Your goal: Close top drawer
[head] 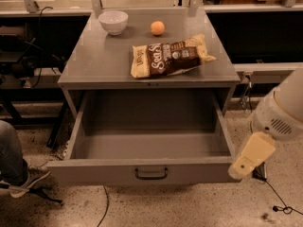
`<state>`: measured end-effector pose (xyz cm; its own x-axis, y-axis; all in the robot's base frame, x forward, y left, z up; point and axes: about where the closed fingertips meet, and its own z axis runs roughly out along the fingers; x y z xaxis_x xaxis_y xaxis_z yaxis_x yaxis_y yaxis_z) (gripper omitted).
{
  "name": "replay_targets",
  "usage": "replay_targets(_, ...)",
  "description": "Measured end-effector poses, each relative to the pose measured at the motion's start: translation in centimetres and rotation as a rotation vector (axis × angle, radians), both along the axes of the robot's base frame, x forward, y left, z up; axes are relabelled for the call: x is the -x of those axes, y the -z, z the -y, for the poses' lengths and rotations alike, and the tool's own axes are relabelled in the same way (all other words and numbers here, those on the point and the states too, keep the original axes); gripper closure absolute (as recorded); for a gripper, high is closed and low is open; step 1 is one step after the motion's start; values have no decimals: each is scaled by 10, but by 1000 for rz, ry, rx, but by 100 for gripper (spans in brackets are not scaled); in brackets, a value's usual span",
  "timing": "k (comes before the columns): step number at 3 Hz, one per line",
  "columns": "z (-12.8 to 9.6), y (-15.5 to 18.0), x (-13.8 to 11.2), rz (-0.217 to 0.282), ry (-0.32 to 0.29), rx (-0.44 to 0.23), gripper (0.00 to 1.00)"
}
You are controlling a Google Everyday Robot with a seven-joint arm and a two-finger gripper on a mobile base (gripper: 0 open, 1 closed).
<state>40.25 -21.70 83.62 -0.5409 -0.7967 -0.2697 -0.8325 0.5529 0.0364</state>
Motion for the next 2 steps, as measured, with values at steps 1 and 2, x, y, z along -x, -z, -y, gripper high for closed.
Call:
replay_targets(1,-4,51,12,-29,115,-47,18)
replay_targets(2,-1,89,15,-16,226,-50,48)
